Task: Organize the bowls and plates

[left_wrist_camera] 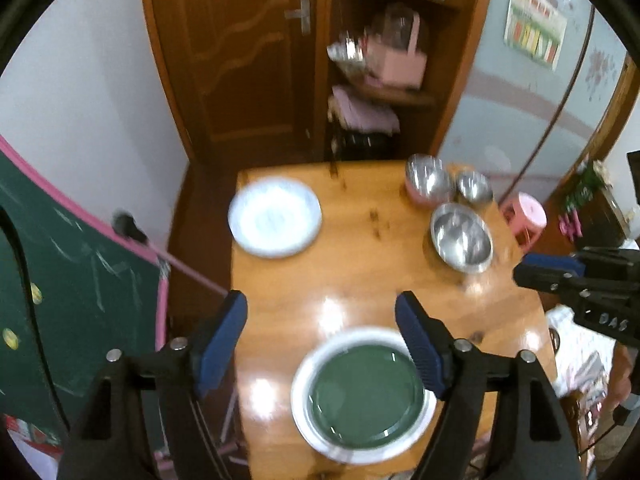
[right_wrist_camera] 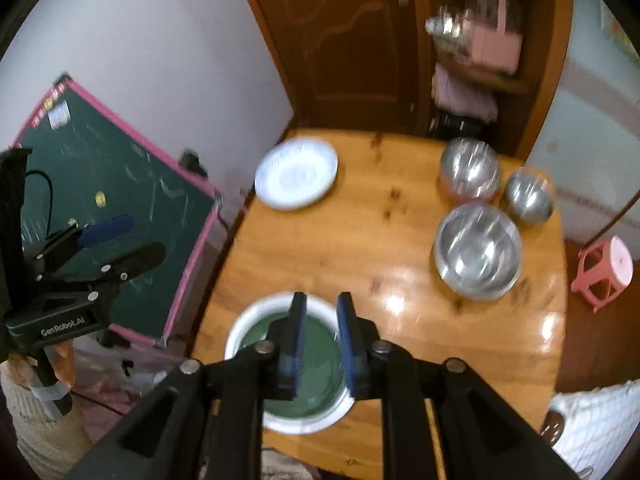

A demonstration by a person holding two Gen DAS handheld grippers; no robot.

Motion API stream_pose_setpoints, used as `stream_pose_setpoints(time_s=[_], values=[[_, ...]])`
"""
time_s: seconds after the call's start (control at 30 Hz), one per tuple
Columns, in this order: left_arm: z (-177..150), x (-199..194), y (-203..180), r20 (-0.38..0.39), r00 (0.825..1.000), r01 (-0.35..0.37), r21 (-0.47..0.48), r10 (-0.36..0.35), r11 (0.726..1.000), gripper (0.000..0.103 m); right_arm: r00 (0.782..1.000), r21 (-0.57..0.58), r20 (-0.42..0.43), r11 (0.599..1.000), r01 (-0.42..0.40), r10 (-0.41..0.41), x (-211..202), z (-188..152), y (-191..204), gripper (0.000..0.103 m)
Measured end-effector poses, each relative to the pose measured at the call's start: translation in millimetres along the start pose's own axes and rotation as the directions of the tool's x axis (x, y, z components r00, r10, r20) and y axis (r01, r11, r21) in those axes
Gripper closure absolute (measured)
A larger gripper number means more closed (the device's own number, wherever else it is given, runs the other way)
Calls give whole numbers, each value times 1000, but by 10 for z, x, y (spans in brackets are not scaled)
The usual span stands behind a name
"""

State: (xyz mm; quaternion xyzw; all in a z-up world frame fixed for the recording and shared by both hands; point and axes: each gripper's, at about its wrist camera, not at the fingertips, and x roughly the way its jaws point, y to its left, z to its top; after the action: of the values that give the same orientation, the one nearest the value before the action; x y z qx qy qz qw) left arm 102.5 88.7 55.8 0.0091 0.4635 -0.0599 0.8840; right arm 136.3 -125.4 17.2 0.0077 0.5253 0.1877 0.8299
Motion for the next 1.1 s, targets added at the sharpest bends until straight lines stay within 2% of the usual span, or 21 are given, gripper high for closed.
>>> stream_pose_setpoints(time_s=[0.07, 0.13, 0.23, 0.27, 0.37, 0.43, 0.5, 0.73, 1.1], values=[[188, -225, 33, 64, 997, -35, 0, 35, 999, 22, 997, -11, 67, 1000, 22, -21, -253, 181, 7, 66], [326, -360, 72, 104, 993, -53, -8, 53, 999, 17, 989, -30, 140, 998, 53, -48, -501, 366, 42, 66], [544, -498, 118, 160, 982, -102, -9, 102, 995, 16, 977, -43, 204, 996, 76, -66, -715, 590, 94, 65], [593, -506, 149, 173, 978, -120, -4, 119, 993, 16, 973, -43, 221, 996, 80, -69, -761, 665, 104, 64], [713, -425, 177, 189, 969, -162, 2, 158, 987, 14, 962, -51, 263, 994, 96, -79, -812, 856, 115, 53], [781, -287, 228, 182, 967, -180, 5, 176, 984, 14, 952, -50, 290, 992, 117, -98, -767, 977, 109, 51], [837, -74, 298, 166, 970, -183, 5, 179, 983, 14, 952, -47, 291, 992, 115, -96, -664, 1077, 92, 51], [940, 688, 573, 149, 967, -202, -30, 204, 979, 14, 972, 0, 231, 999, 45, -43, -25, 1388, -73, 51], [1051, 1681, 1030, 128, 967, -199, -165, 221, 966, 14, 982, 23, 186, 1000, 18, -22, 839, 1691, -206, 51]])
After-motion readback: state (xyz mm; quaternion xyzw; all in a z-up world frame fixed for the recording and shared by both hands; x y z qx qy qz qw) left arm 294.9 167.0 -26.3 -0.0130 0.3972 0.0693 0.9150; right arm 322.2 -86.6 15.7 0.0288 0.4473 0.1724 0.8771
